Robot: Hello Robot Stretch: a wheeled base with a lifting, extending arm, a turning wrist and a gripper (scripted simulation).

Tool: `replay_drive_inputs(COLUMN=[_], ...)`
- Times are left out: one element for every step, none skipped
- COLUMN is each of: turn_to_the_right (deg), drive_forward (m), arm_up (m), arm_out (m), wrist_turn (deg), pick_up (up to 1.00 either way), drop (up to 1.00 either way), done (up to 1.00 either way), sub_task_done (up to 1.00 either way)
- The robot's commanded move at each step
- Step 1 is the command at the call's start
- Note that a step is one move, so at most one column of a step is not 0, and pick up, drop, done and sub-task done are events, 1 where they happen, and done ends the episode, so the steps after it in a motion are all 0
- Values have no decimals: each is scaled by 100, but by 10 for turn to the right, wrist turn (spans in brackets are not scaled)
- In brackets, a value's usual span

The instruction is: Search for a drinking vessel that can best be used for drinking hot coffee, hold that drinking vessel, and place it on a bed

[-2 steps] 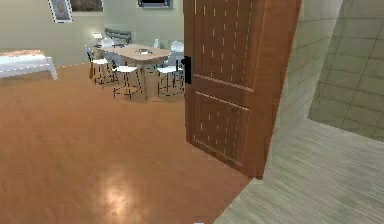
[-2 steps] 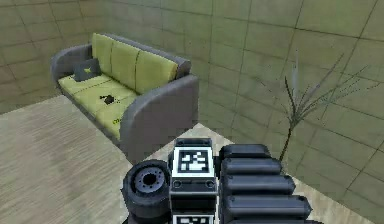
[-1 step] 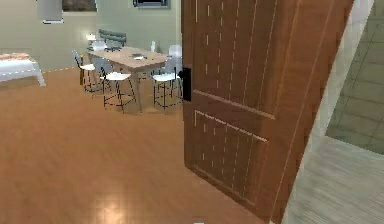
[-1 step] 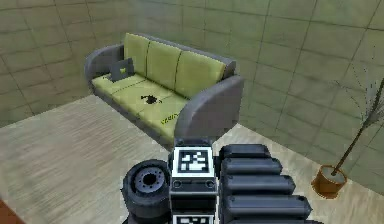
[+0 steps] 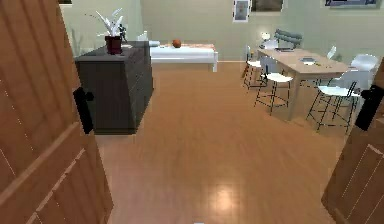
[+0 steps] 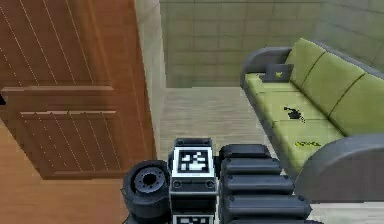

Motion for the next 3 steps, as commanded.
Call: replay_drive_inputs(turn_to_the_right=[0,0,0], drive_forward=[100,50,100], arm_up=[0,0,0], arm_out=[0,0,0], wrist_turn=[0,0,0], pick_up=[0,0,0], drop=[0,0,0], done=[0,0,0], sub_task_done=[0,0,0])
